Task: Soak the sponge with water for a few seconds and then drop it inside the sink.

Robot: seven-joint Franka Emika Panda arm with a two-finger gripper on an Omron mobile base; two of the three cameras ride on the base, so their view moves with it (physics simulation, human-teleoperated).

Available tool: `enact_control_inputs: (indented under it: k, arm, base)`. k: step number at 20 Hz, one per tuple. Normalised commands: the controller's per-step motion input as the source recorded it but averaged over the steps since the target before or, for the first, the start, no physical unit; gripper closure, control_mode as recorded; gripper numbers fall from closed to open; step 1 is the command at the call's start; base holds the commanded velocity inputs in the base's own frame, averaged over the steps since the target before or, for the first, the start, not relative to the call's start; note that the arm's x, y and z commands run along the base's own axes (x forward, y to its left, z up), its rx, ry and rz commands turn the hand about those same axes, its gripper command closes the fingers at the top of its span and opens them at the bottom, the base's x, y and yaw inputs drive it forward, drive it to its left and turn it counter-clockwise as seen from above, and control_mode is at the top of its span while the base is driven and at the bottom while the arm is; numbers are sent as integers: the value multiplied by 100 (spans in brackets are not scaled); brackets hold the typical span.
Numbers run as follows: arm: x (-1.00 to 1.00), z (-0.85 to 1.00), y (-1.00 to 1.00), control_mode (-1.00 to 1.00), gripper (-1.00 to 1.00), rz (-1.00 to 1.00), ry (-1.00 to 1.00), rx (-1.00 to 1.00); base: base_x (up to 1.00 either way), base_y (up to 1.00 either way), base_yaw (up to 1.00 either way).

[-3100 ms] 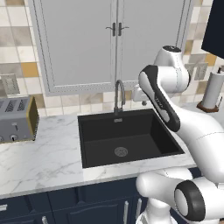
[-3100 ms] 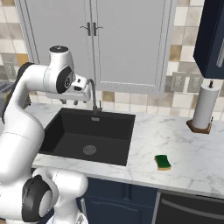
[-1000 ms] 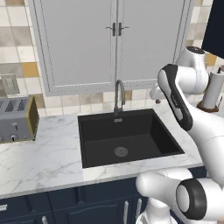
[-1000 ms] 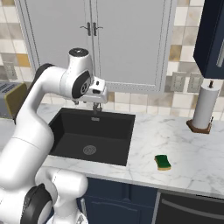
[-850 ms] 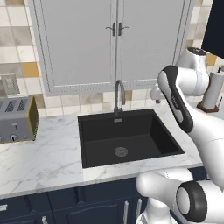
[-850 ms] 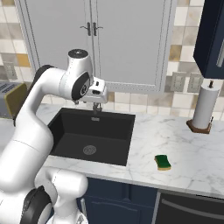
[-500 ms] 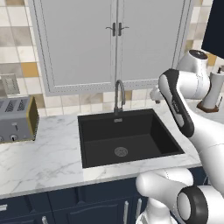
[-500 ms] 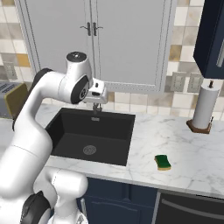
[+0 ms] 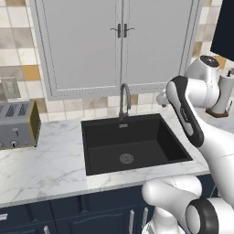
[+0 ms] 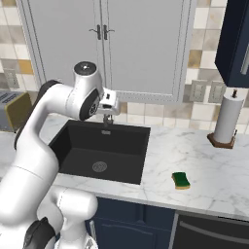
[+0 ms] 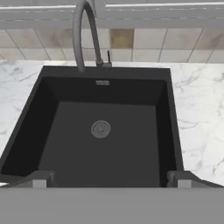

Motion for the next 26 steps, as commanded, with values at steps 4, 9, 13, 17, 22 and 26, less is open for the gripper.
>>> enact_control_inputs:
  k: [4,9,13,17,22,26]
  arm:
    - [19,-9,0,-100,-100,7,-17,6]
    - [24,-10,0,-100,-100,12,-13,6]
    - [29,-9,0,-100,-100,14,-13,5]
    - [28,-7,0,-100,-100,13,-10,4]
    - [31,-9,0,-100,-100,9,-4,2]
    - [33,-19,0,-100,-100,7,-3,1]
  base:
    - [0,0,0]
    - [0,0,0]
    - [0,0,0]
    - [0,0,0]
    - [0,0,0]
    - [0,0,0]
